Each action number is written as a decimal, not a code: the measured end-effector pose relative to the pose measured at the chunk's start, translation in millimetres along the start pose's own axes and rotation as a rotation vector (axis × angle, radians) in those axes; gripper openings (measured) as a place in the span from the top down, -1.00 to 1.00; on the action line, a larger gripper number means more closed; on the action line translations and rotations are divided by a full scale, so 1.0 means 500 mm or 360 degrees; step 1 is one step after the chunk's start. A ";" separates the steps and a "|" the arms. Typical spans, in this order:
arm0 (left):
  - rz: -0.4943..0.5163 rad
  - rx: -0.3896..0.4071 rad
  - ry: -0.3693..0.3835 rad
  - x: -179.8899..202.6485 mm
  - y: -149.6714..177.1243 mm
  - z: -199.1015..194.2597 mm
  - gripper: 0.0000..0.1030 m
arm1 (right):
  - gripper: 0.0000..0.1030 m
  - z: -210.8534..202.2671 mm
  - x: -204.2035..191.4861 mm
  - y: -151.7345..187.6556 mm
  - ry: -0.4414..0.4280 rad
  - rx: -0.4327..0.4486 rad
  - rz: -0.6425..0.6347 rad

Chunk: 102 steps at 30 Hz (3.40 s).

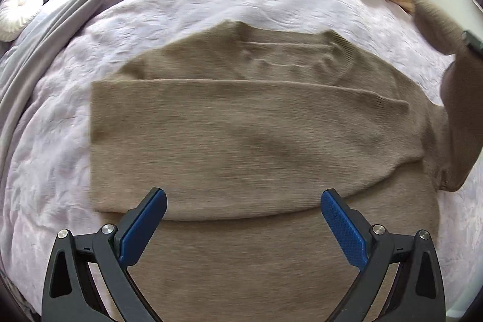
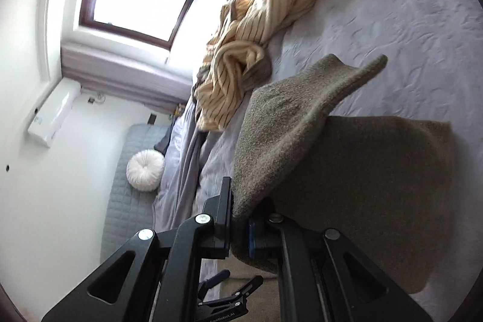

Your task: Fold small clothes

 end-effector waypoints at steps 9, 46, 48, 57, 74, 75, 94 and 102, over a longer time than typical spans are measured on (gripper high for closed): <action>-0.0129 0.0000 -0.0036 -0.169 0.019 0.017 -0.99 | 0.66 0.223 0.100 0.147 0.0370 -0.0411 0.0061; -0.0446 0.0074 0.0600 -0.085 -0.063 0.005 -0.99 | 0.63 0.206 0.089 0.179 0.0220 -0.0422 0.0070; -0.0462 0.0057 0.0616 -0.108 -0.057 0.004 -0.99 | 0.65 0.256 0.085 0.183 0.0192 -0.0458 0.0081; -0.0532 -0.0058 0.0827 -0.123 -0.057 0.052 -0.99 | 0.66 0.334 0.054 0.328 0.0217 -0.0897 -0.0070; -0.0314 -0.0032 0.0696 -0.102 -0.059 0.030 0.87 | 0.88 -0.121 0.271 0.151 0.0363 0.0137 0.0558; -0.0300 -0.0036 0.0691 -0.099 -0.052 0.030 0.87 | 0.88 -0.131 0.263 0.140 0.0381 0.0122 0.0470; -0.0071 0.0028 0.0074 -0.157 -0.009 0.005 -0.22 | -0.21 -0.199 0.289 0.088 0.0636 -0.0142 0.0143; -0.0058 -0.0036 -0.0029 -0.108 -0.014 0.066 -0.22 | 0.84 -0.077 0.358 0.034 0.0536 -0.0271 0.0349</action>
Point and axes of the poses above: each gripper's, at about its wrist camera, not at the fingertips, and z roughly the way its jaws point, x to its right, y to its underside, the point moved 8 cm from there along z, roughly the way its jaws point, and after that the axes turned 5 degrees about -y, right-handed, at the moved point
